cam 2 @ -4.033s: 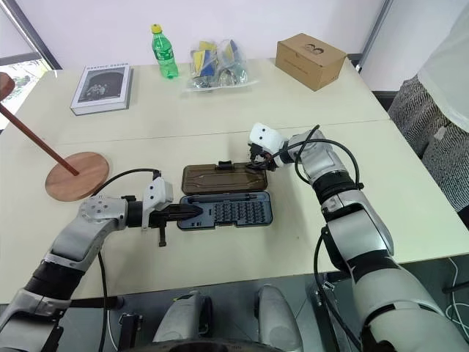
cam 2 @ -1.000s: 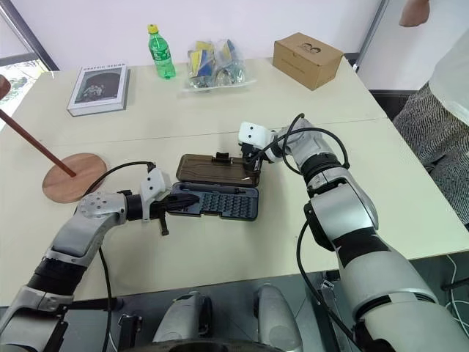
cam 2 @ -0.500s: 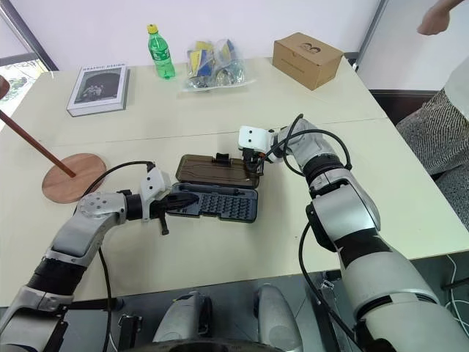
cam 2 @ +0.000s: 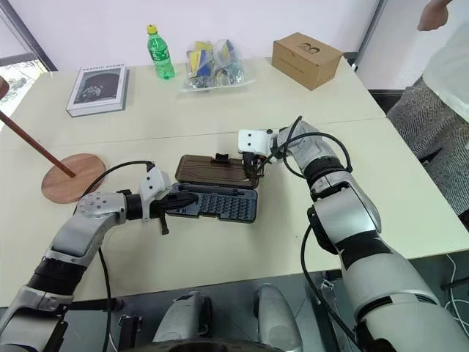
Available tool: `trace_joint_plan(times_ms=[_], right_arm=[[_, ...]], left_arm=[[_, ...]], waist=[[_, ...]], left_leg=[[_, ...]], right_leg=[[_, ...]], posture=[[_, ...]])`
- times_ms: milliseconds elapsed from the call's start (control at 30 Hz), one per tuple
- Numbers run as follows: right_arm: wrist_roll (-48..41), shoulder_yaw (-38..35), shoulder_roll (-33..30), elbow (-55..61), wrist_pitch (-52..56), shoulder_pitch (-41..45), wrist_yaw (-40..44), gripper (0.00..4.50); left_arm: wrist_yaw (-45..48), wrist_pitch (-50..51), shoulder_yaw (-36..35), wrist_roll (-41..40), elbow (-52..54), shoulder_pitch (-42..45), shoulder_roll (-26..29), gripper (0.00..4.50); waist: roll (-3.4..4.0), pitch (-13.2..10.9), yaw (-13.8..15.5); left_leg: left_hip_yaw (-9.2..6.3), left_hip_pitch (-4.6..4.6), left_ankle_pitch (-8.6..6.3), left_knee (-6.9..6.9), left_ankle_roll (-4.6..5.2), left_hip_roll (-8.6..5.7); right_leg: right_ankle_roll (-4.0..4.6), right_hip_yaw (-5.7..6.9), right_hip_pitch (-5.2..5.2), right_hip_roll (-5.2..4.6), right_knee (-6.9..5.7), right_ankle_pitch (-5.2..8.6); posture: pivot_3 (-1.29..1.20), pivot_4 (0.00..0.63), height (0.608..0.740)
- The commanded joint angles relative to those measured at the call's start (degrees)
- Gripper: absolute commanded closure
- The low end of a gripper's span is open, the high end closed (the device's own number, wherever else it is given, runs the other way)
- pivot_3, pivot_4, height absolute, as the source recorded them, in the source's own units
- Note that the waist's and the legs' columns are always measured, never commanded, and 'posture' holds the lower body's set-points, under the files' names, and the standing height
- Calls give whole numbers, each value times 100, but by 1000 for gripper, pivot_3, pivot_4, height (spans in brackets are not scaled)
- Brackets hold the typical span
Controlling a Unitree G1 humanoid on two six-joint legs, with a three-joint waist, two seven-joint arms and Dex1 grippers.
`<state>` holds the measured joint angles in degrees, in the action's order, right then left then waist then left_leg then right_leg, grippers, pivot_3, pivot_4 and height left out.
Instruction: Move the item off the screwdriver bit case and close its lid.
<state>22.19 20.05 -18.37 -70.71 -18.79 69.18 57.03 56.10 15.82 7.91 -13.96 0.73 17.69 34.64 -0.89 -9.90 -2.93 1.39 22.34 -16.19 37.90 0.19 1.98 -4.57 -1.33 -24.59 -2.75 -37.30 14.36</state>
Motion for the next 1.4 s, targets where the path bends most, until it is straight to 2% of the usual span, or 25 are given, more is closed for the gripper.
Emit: trace_joint_plan(times_ms=[33,167,300,733,1033,1233,1400], right_arm=[[230,186,-114,419,-596,-17,-454,4459],[339,237,-322,913,-995,-170,-935,4459],[414,97,-638,2110,-1168,-681,-1634,4459],[877,-245,-1093,5422,-107,-2315,-2867,4459],[656,-295,-1023,7092,692,-3346,-2505,4459],[667,-263,-1008,7237,929,-3461,-2355,4459],[678,-248,-1051,7192,967,-3451,-2278,4459]], left_arm=[[-12,-57,-91,-13,80,73,-7,4500],[-14,-59,-96,-8,66,89,-8,4500],[13,-50,-80,-6,-18,190,-24,4500],[284,-147,2,64,-426,576,-16,4500],[389,-179,-24,98,-558,691,-27,4500],[439,-188,-38,72,-555,753,-26,4500],[529,213,-215,-339,-254,833,-78,4500]], waist=[[0,0,-4],[1,-1,24],[1,-1,62],[1,-1,54],[0,-1,56],[-1,-2,54],[-1,-2,57]], left_leg=[[0,0,0,0,0,0],[-1,2,0,0,-1,0],[-2,5,1,0,-1,-2],[1,7,2,3,-2,-4],[-1,8,1,4,-1,-4],[-1,8,1,5,-1,-4],[-1,8,1,5,-1,-4]], right_leg=[[0,0,0,0,0,0],[0,0,-1,-2,1,0],[0,0,-1,-7,1,0],[0,1,-2,0,2,0],[-1,1,-1,5,4,0],[-1,1,-1,8,3,0],[-1,1,-1,8,4,0]], posture=[[0,150,740],[0,150,740],[0,150,740],[0,150,740],[0,150,740],[0,150,740],[0,150,740]])
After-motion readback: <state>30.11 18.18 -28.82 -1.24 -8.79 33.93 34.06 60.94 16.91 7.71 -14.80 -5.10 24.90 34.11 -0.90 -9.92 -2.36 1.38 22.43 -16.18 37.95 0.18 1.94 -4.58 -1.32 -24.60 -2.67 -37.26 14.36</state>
